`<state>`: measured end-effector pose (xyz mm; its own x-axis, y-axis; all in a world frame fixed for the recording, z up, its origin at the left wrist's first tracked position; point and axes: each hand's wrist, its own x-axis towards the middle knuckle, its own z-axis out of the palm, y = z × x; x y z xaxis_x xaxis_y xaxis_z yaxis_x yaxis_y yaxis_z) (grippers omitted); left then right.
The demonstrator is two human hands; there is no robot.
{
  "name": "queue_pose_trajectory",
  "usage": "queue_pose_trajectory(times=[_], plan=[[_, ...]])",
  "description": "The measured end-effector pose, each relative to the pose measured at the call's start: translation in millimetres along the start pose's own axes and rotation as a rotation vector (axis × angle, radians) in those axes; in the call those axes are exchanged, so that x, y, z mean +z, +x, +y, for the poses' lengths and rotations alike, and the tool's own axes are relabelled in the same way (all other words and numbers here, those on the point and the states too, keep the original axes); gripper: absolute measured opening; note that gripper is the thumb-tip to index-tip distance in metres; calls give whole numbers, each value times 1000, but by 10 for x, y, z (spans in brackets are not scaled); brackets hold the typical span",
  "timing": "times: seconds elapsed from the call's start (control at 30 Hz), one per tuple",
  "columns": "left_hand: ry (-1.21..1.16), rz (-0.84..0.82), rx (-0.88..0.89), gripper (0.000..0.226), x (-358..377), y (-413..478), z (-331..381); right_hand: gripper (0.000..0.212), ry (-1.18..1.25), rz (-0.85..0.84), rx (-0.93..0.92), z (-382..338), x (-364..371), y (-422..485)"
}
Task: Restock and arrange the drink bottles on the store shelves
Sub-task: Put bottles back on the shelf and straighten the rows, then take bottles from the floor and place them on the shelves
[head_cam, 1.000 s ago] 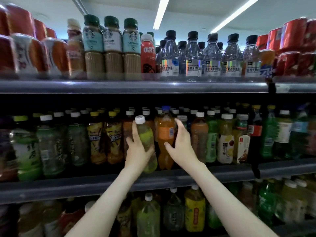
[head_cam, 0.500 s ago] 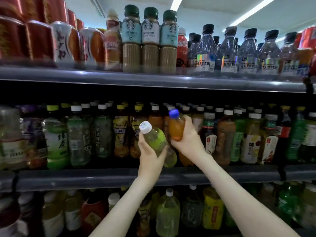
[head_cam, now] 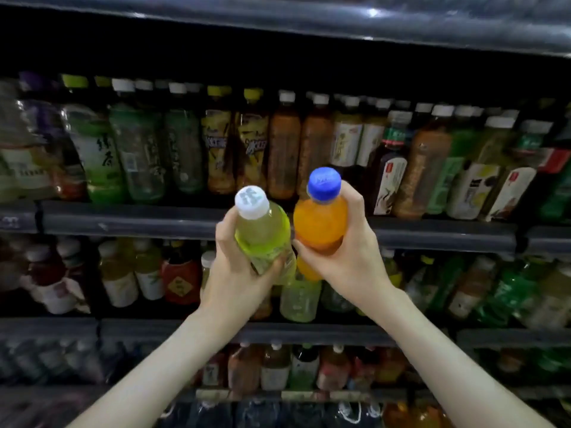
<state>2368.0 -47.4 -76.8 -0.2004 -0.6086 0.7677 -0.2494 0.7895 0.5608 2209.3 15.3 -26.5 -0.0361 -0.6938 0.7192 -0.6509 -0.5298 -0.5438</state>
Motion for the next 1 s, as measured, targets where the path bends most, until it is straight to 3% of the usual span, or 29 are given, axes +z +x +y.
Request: queue_pose_trajectory(times=[0.23,0.37,0.53,0.7,0.8,1.0], plan=[[78,-197,-425,85,240,-1404,-445,73,233,-288,492,782,585,-1202],[77,-292,-727,96,576,-2404,-868,69,224,-443,701,1412,1036,-2165],[117,-425,-1050,85,1109,-3859,-1647,70,198,-590,977,2291,1690,-3642],[140,-549,-1167,89,1729,-5532,-2822,56,130,-671,1106,3361,2587,-5253],[186,-590,-1133,93,2059,-6491,-3521,60,103,-641,1104,3988,3204,-6153],[226,-670,-1178,76,2417,-7955,-4560,68,60,-561,1067,4856,4237,-7447]])
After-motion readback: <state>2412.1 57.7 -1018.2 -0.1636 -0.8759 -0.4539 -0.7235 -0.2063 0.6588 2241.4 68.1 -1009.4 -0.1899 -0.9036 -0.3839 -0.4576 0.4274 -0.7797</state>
